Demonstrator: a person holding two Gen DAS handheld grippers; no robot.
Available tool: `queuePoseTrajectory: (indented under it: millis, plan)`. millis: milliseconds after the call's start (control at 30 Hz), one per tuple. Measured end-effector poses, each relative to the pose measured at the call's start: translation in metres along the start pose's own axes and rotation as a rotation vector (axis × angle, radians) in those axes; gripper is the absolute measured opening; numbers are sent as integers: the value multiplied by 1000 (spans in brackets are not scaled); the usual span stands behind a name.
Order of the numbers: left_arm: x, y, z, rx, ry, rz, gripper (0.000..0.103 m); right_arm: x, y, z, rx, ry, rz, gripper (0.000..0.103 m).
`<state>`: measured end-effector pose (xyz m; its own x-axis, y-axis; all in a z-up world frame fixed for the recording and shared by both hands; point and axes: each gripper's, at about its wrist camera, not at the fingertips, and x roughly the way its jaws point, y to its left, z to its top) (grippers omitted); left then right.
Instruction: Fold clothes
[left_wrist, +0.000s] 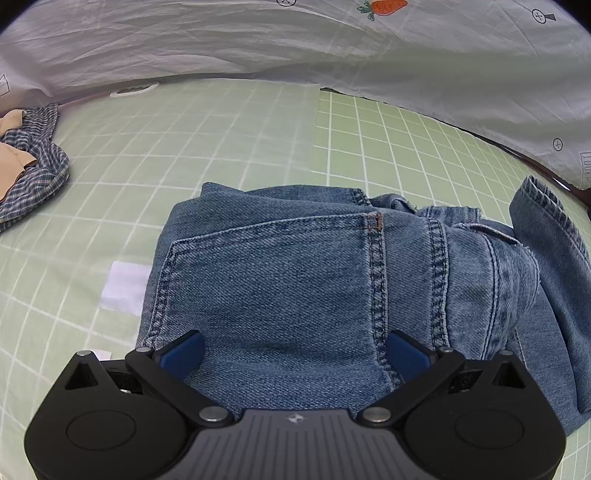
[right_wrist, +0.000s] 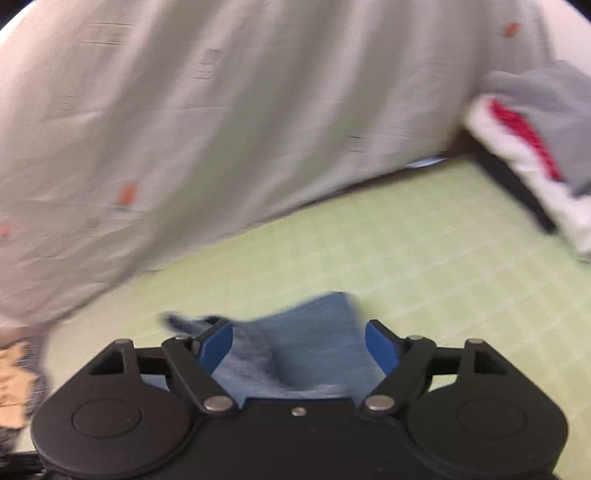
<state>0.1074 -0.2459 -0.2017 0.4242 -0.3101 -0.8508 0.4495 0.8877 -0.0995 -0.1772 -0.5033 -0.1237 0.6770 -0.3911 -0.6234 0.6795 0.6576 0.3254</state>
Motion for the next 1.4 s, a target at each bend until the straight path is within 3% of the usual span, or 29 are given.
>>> queuePoseTrajectory:
  millis: [33, 133, 200, 333, 467, 633, 700, 900, 1033, 1133, 1233, 1300, 1367, 1400]
  plan:
    - [0, 1, 0, 1, 0, -1, 103, 4, -7, -1, 20, 15, -34, 74]
    - [0, 1, 0, -1, 1, 1, 103, 14, -32, -14, 182, 60, 62, 55]
    - [0, 1, 0, -2, 2, 2, 103, 23, -41, -27, 293, 100, 126, 55]
    - [0, 2, 1, -4, 3, 3, 103, 45, -48, -48, 442, 149, 123, 55]
    - [1, -1, 3, -17, 9, 7, 103, 61, -66, -70, 801, 163, 280, 55]
    - [0, -2, 1, -22, 9, 10, 103, 56, -58, -71, 892, 221, 478, 56]
    - [-1, -2, 1, -24, 9, 12, 103, 51, -50, -68, 877, 242, 528, 56]
    - [-1, -2, 0, -22, 10, 11, 103, 38, -38, -62, 786, 275, 488, 56]
    - [-1, -1, 1, -21, 10, 11, 103, 38, -30, -52, 666, 247, 357, 56]
    - [0, 0, 1, -19, 12, 9, 103, 42, -21, -49, 507, 278, 221, 62]
    - [-3, 3, 2, -18, 28, 0, 103, 46, -10, -51, 319, 303, 102, 58]
    - [-6, 6, 4, -22, 42, -5, 103, 43, -1, -53, 216, 293, 73, 59]
    - [-13, 13, 4, -44, 35, 18, 103, 44, 16, -51, 96, 290, 12, 64]
    - [-18, 17, 4, -56, 27, 37, 103, 40, 23, -52, 27, 282, -28, 73]
